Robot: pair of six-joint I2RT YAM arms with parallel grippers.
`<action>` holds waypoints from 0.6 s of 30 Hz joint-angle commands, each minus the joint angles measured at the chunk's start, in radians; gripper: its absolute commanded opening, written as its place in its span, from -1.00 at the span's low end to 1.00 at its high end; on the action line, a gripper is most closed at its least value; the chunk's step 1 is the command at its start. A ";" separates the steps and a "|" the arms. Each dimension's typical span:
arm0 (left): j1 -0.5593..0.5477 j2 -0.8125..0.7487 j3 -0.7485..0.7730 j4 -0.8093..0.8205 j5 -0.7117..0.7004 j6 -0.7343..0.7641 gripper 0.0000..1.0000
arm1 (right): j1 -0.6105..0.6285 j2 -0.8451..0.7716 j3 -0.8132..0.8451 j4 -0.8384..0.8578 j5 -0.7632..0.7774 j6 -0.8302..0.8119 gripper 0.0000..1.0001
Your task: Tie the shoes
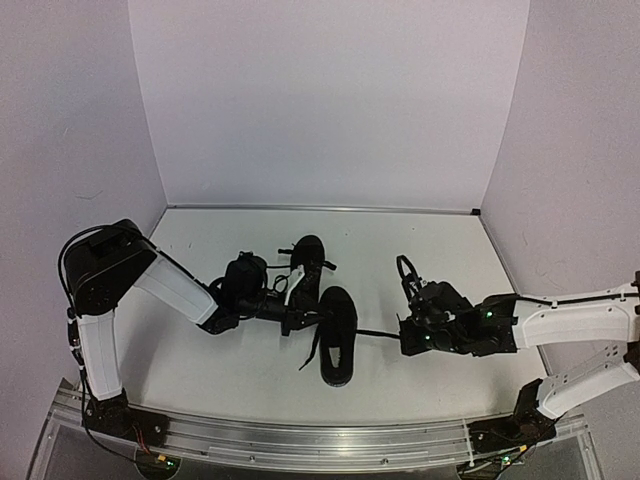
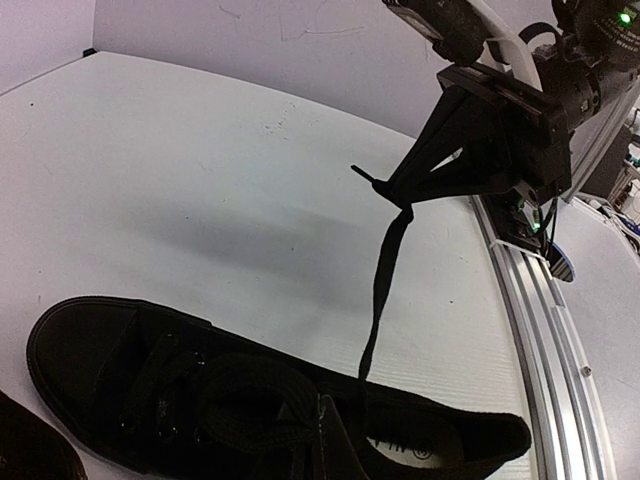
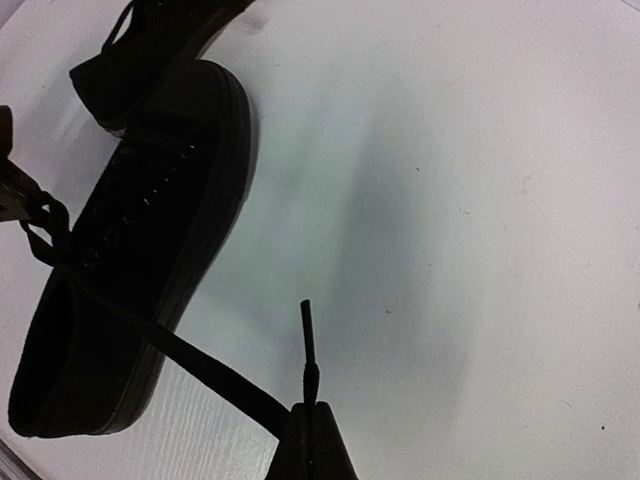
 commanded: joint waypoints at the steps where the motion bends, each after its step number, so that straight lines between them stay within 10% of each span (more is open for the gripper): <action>1: 0.003 -0.024 -0.006 0.107 -0.036 -0.027 -1.00 | -0.010 -0.047 0.043 -0.127 0.057 0.121 -1.00; 18: -0.014 0.029 -0.061 0.303 -0.051 -0.148 -1.00 | -0.010 0.094 0.046 -0.109 -0.100 0.127 -1.00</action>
